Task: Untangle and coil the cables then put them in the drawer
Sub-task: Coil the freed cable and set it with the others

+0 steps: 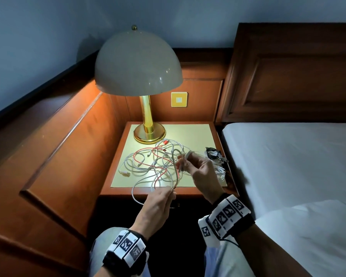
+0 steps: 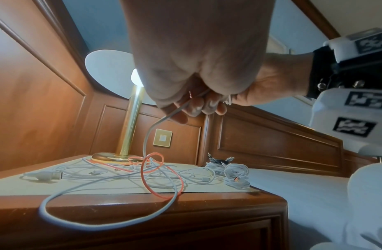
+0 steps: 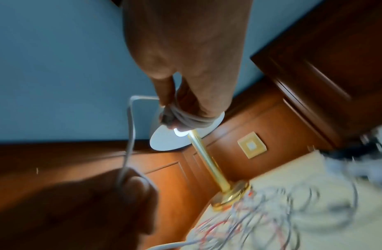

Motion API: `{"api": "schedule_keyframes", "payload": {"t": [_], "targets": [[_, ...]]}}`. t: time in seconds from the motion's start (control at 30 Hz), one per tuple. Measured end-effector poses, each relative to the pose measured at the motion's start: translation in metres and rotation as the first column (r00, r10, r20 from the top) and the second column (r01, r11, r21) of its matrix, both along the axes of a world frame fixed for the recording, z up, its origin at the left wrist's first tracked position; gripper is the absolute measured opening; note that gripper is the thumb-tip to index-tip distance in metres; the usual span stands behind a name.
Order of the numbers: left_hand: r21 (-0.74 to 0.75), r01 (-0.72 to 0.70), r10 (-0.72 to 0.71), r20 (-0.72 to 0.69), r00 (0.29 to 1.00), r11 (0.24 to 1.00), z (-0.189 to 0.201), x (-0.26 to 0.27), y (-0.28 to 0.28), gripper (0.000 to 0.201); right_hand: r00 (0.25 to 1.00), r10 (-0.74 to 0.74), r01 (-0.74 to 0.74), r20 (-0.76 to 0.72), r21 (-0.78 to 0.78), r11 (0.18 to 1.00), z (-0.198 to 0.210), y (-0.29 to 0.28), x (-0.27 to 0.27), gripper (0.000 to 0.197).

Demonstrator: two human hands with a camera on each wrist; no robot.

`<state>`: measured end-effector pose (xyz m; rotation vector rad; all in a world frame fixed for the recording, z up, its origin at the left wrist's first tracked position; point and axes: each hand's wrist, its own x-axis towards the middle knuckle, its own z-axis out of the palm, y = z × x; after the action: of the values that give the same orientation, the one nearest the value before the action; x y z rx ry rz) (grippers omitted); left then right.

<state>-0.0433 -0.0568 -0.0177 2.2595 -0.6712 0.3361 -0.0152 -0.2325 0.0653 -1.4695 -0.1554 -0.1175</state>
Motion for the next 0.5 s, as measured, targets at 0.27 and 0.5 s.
{"api": "schedule_keyframes", "payload": {"t": [0.27,0.5], "targets": [[-0.170,-0.113,0.055,-0.316,0.947,0.979,0.005,0.010,-0.002,0.031,0.825,0.503,-0.229,-0.258,0.661,0.715,-0.006,-0.011,-0.025,0.013],[-0.084,-0.127,0.070,-0.494,0.867,0.988,-0.016,0.024,0.003,0.032,0.700,0.709,-0.359,-0.088,0.814,0.456,0.008,-0.004,-0.059,0.018]]}}
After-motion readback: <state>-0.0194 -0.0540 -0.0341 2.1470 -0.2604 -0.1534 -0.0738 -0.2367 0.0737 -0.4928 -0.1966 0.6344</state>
